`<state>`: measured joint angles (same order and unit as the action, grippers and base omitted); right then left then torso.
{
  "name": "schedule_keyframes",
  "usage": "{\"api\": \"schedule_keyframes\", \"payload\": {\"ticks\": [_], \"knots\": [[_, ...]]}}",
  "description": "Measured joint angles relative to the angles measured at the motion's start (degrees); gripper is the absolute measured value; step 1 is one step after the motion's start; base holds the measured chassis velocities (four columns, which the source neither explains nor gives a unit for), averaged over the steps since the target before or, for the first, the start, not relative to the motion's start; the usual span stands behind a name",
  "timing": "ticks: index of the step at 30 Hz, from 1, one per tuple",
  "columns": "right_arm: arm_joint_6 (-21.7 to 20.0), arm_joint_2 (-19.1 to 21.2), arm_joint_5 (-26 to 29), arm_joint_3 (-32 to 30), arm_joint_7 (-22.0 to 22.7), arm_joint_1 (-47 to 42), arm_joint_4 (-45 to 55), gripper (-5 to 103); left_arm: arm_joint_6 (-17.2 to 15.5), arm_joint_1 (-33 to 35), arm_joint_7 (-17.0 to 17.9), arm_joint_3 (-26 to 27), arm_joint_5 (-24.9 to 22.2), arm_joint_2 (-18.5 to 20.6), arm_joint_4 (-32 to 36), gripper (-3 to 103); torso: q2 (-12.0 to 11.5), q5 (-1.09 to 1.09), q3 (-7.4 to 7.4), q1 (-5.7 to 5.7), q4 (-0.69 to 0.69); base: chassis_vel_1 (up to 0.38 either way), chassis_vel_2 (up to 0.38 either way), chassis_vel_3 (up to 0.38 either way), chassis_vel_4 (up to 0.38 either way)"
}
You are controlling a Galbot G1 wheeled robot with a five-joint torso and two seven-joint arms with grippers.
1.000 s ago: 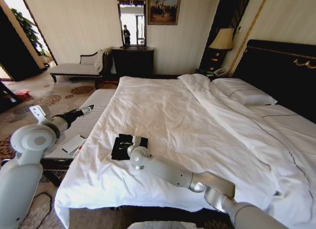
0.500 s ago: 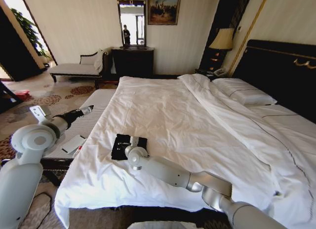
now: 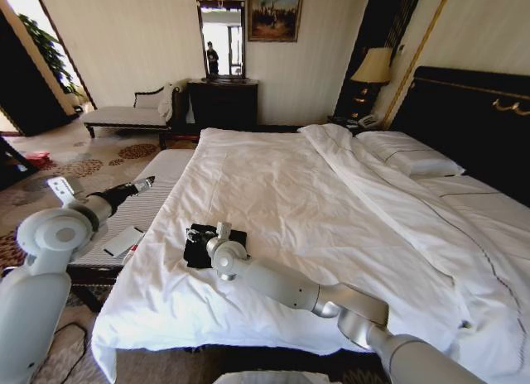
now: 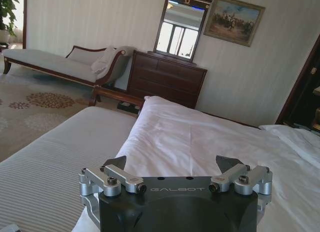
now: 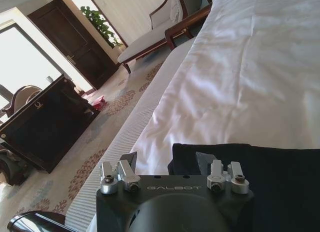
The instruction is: Fold the clothes on the bed.
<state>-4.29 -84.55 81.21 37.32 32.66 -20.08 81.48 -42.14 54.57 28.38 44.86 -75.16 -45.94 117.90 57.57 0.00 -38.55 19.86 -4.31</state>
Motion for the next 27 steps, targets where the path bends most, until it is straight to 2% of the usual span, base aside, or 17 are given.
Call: {"api": "schedule_keyframes", "payload": {"ticks": [1, 2, 3, 5, 10, 15, 18, 21, 24, 27], "knots": [[0.1, 0.0, 0.0, -0.1, -0.1, 0.0, -0.2, 68, 0.0, 0.0, 0.0, 0.0, 0.0, 0.1, 0.0, 100, 0.0, 0.0, 0.0, 0.0, 0.0, 0.0, 0.0, 0.0, 0.0], [0.2, 0.0, 0.1, -0.2, -0.3, 0.0, -0.7, 79, 0.0, 0.0, 0.0, 0.0, 0.0, 0.1, -0.1, 100, 0.0, 0.0, 0.0, 0.0, 0.0, 0.0, 0.0, 0.0, 0.0], [0.2, 0.0, 0.1, -0.2, -0.3, 0.0, -0.7, 79, 0.0, 0.0, 0.0, 0.0, 0.0, 0.1, -0.1, 100, 0.0, 0.0, 0.0, 0.0, 0.0, 0.0, 0.0, 0.0, 0.0], [0.3, -0.2, 0.1, -0.2, -0.6, -0.2, -1.6, 90, 0.0, 0.1, 0.0, 0.1, 0.0, 0.3, -0.1, 100, 0.0, 0.0, 0.0, 0.0, -0.01, 0.0, 0.0, 0.0, 0.0], [0.6, -2.0, -0.2, 0.1, -1.8, -1.4, -3.6, 99, 0.0, 0.6, 0.0, 0.6, 0.0, 0.5, -0.1, 100, 0.0, 0.0, 0.0, 0.0, 0.0, 0.0, 0.0, 0.0, 0.0], [1.7, -4.2, -1.2, 0.5, -4.1, -1.3, -6.5, 100, 0.0, 1.3, 0.0, 0.9, 0.1, 0.4, -0.1, 100, 0.0, 0.0, 0.0, 0.0, 0.01, 0.0, 0.0, 0.0, 0.0], [4.2, -6.7, -2.6, -0.2, -8.5, -0.6, -11.4, 100, 0.0, 1.8, 0.0, 0.8, 0.6, -0.1, 0.2, 100, 0.0, 0.0, 0.0, 0.0, 0.01, 0.0, 0.0, 0.0, 0.0], [5.6, -7.5, -3.1, -1.0, -10.3, -0.4, -13.1, 100, 0.0, 1.8, 0.0, 0.6, 0.7, -0.1, 0.4, 100, 0.0, -0.01, 0.0, 0.0, -0.01, 0.0, 0.0, 0.0, 0.0], [6.2, -7.3, -3.1, -1.4, -10.3, -0.6, -12.2, 100, 0.0, 1.8, 0.0, 0.5, 0.7, 0.2, 0.5, 100, 0.0, -0.01, 0.0, 0.01, -0.01, 0.0, 0.0, 0.0, 0.0], [6.3, -5.1, -2.8, -1.2, -7.6, -2.2, -7.9, 100, 0.0, 1.8, 0.0, 0.5, 0.7, 0.6, 0.7, 100, 0.0, 0.0, 0.0, 0.0, 0.01, 0.0, 0.0, 0.0, 0.0]]}}
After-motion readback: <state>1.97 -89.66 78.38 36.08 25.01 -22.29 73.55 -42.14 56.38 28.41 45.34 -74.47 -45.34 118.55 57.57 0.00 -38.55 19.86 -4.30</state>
